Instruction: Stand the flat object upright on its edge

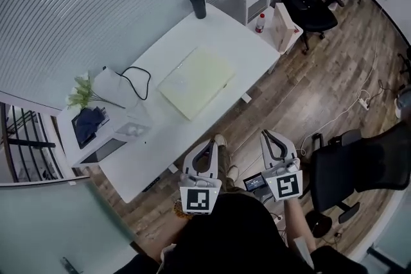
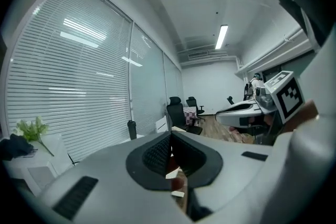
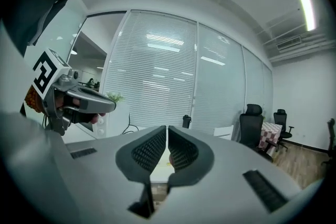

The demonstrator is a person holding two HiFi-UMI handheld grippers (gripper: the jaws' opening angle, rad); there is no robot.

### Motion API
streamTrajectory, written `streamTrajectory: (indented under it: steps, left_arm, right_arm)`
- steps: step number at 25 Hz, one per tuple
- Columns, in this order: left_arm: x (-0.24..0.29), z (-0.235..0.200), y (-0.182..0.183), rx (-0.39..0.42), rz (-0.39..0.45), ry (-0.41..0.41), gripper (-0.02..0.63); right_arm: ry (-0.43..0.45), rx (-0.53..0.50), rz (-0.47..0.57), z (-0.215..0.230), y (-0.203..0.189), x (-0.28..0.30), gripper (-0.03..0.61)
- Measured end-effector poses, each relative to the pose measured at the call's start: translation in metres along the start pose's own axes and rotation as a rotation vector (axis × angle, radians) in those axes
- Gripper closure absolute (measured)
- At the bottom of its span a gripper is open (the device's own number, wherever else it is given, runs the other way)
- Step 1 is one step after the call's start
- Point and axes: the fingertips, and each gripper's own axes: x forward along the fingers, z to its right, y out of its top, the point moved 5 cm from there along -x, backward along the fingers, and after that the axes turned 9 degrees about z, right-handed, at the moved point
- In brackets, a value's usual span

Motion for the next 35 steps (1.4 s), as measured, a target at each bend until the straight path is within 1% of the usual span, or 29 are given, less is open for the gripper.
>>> streamTrajectory:
  steps: [4,8,9,12,14,16,18,21,23,27,29,31,33,35]
  left_arm:
    - [0.035,-0.030,-0.011,-0.043,-0.010,0.084,0.607]
    - [0.077,-0.063,-0.025,-0.106,0.010,0.127,0.607]
    - [0.087,-0.074,-0.026,-0.113,0.013,0.142,0.607]
    - [0.117,-0.109,-0.027,-0.097,0.017,0.206,0.607]
    - [0.131,-0.129,-0.030,-0.105,0.026,0.257,0.607]
    - [0.140,-0.145,-0.037,-0.117,0.035,0.286,0.607]
    - [0.149,-0.157,-0.043,-0.130,0.038,0.295,0.607]
    - [0.151,-0.172,-0.053,-0.138,0.000,0.314,0.607]
    - [0.148,-0.179,-0.056,-0.140,-0.019,0.339,0.607]
    - [0.142,-0.190,-0.058,-0.102,-0.034,0.389,0.607]
    - [0.139,-0.192,-0.070,-0.076,-0.072,0.448,0.607]
    - [0.136,-0.198,-0.086,-0.070,-0.115,0.550,0.607]
    - [0.129,-0.199,-0.098,-0.112,-0.146,0.661,0.607]
    - [0.120,-0.195,-0.110,-0.192,-0.184,0.734,0.607]
  right_arm:
    - [0.069,-0.022,-0.050,0.019,-0.013,0.054,0.571]
    - [0.124,-0.050,-0.063,0.049,-0.001,0.116,0.571]
    - [0.142,-0.044,-0.068,0.055,0.002,0.132,0.571]
    - [0.214,-0.051,-0.089,0.074,0.004,0.182,0.571]
    - [0.245,-0.065,-0.069,0.083,0.006,0.212,0.571]
    - [0.265,-0.057,-0.054,0.088,0.007,0.235,0.571]
    - [0.286,-0.064,-0.055,0.089,0.005,0.256,0.571]
    - [0.323,-0.075,-0.058,0.088,0.000,0.282,0.571]
    - [0.364,-0.073,-0.072,0.087,-0.004,0.299,0.571]
    - [0.448,-0.075,-0.038,0.088,-0.012,0.335,0.571]
    - [0.501,-0.130,-0.035,0.089,-0.026,0.347,0.571]
    - [0.573,-0.190,-0.037,0.089,-0.046,0.365,0.571]
    - [0.645,-0.191,-0.062,0.090,-0.065,0.382,0.571]
    - [0.704,-0.156,-0.118,0.091,-0.085,0.393,0.571]
